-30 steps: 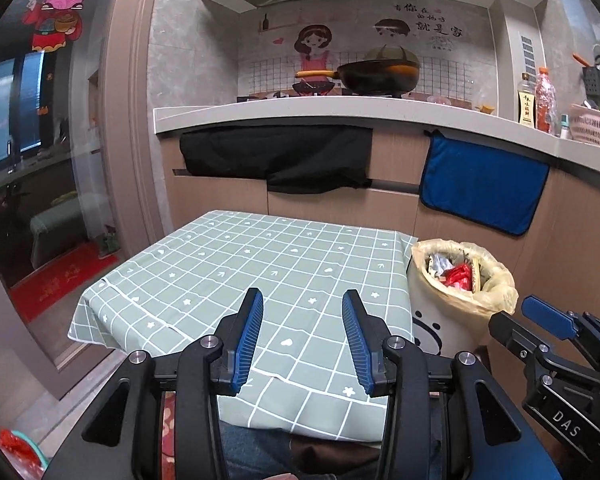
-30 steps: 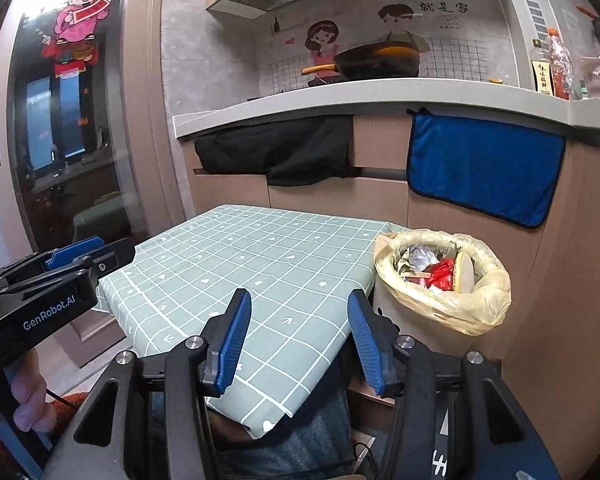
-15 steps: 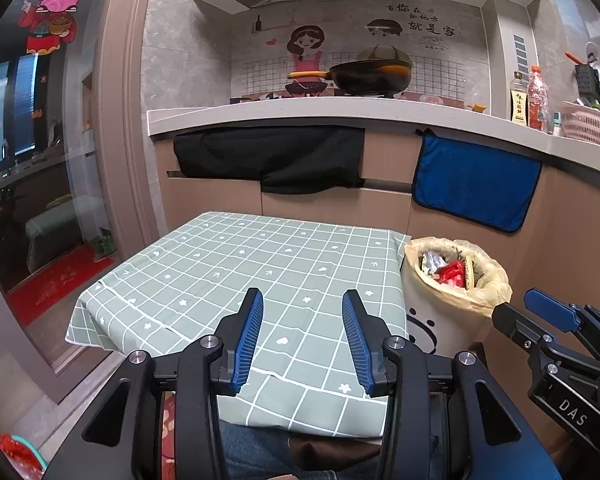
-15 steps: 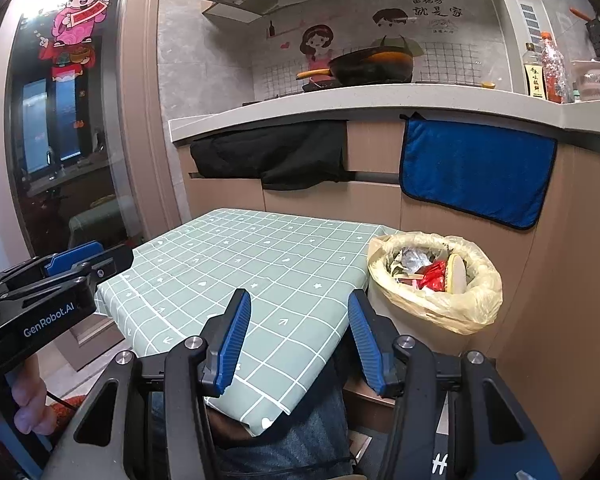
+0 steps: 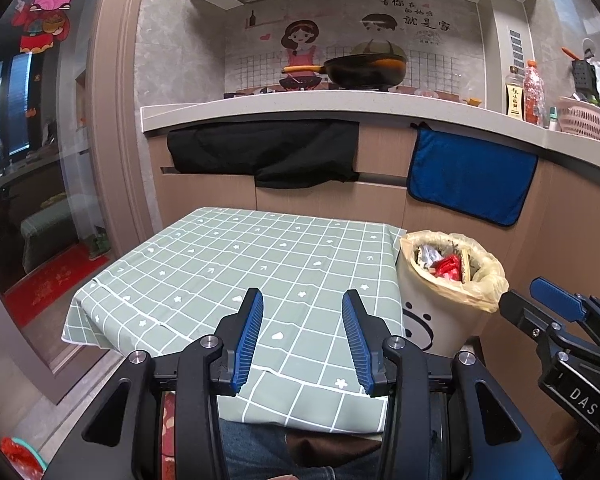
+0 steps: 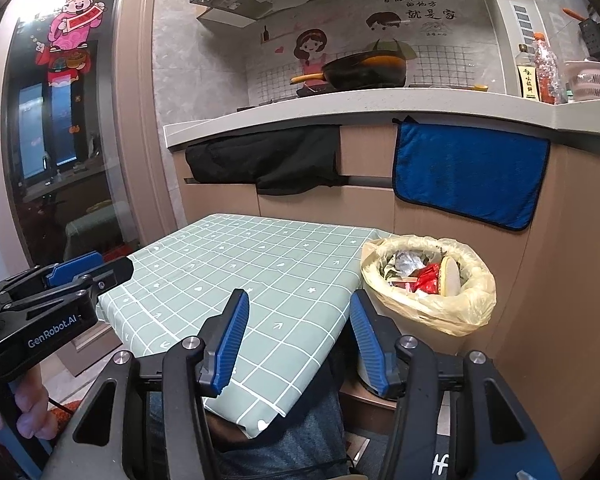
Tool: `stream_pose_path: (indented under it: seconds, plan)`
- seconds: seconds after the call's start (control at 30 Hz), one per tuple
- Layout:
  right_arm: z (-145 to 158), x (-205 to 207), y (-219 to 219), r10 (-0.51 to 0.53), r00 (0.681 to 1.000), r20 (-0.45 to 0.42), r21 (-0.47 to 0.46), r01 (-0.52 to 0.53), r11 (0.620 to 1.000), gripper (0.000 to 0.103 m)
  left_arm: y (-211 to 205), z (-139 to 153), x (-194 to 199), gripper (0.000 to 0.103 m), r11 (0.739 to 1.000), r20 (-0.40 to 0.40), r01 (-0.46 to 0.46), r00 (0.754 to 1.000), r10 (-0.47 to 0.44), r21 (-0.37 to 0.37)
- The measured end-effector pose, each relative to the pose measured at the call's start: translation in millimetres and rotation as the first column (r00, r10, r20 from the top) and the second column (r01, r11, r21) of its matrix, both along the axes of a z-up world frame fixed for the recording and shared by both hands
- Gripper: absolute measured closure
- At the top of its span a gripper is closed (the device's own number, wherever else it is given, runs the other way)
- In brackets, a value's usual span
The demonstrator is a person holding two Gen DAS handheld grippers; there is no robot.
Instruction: Collect trash
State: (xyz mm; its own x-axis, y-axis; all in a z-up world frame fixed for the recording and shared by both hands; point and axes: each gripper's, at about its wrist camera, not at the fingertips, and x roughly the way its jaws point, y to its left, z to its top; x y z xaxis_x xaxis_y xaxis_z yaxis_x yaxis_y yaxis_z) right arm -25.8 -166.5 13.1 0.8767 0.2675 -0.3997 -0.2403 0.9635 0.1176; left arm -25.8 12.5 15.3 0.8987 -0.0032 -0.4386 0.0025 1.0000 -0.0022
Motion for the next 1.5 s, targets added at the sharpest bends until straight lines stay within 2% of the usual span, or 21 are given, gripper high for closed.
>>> stream_pose_path:
  seconds: [0.53, 1.23, 1.5]
  plan:
    - [1, -3, -5, -0.016, 1.0, 0.006, 0.004, 0.016, 1.0, 0.053, -6, -1, 1, 0.061, 1.0, -0.001, 0.021, 1.0, -0.021, 0.023]
    - [0, -3, -9, -0.037, 0.999, 0.005, 0.007, 0.037, 0.999, 0.053, -10, -1, 3, 0.06, 0.998, -0.004, 0.065, 0.998, -0.065, 0.016]
    - [0, -3, -10, -0.047, 0.999, 0.002, 0.012, 0.047, 0.999, 0.053, -9, -3, 12, 0.061, 0.996, -0.03, 0.084, 0.996, -0.084, 0.0]
